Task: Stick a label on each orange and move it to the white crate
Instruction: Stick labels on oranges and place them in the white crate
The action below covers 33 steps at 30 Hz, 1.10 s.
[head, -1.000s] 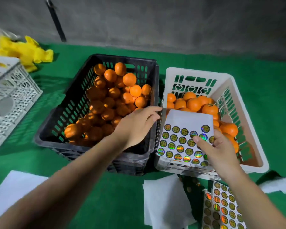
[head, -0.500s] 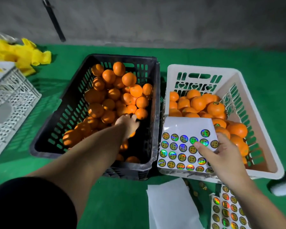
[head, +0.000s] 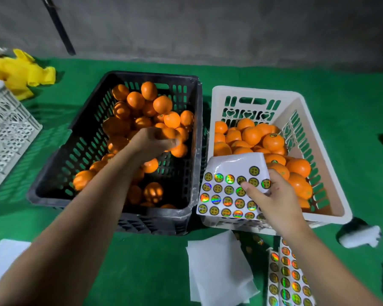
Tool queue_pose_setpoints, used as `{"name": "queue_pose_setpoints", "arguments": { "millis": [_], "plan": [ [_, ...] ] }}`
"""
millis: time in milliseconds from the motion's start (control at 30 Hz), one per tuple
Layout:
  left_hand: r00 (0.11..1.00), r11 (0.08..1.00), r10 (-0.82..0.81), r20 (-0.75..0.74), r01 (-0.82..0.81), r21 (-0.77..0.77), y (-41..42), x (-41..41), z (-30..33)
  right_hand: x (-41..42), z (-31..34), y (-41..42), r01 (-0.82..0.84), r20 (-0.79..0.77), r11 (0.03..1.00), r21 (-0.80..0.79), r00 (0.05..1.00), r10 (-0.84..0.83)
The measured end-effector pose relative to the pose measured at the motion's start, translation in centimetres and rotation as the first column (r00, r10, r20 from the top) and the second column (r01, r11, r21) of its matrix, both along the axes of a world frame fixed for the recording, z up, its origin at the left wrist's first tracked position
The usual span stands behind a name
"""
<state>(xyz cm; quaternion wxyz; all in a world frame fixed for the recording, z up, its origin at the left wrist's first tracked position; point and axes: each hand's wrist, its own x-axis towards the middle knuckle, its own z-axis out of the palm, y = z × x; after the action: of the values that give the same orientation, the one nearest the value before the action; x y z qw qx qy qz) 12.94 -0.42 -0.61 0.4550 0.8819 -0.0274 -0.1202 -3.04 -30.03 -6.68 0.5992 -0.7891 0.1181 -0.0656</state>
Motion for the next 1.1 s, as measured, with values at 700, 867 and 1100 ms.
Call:
{"name": "queue_pose_setpoints", "arguments": {
  "millis": [700,867,1100],
  "plan": [
    [0.981,0.691,-0.187,-0.052,0.094,-0.716,-4.0,-20.8,0.8,-7.9,7.4,3.7,0.126,0.474,0.936,-0.328,0.879,0.048],
    [0.976,0.692,-0.212,0.048,0.185,-0.698,-3.7,-21.5,0.5,-8.3,8.0,2.5,0.207,0.450,0.808,-0.551,0.889,0.080],
    [0.959,0.683,-0.266,0.099,0.260,-0.683,-3.6,-22.1,0.4,-8.9,8.6,2.7,0.123,0.344,0.929,-0.348,0.939,0.005]
  ]
}}
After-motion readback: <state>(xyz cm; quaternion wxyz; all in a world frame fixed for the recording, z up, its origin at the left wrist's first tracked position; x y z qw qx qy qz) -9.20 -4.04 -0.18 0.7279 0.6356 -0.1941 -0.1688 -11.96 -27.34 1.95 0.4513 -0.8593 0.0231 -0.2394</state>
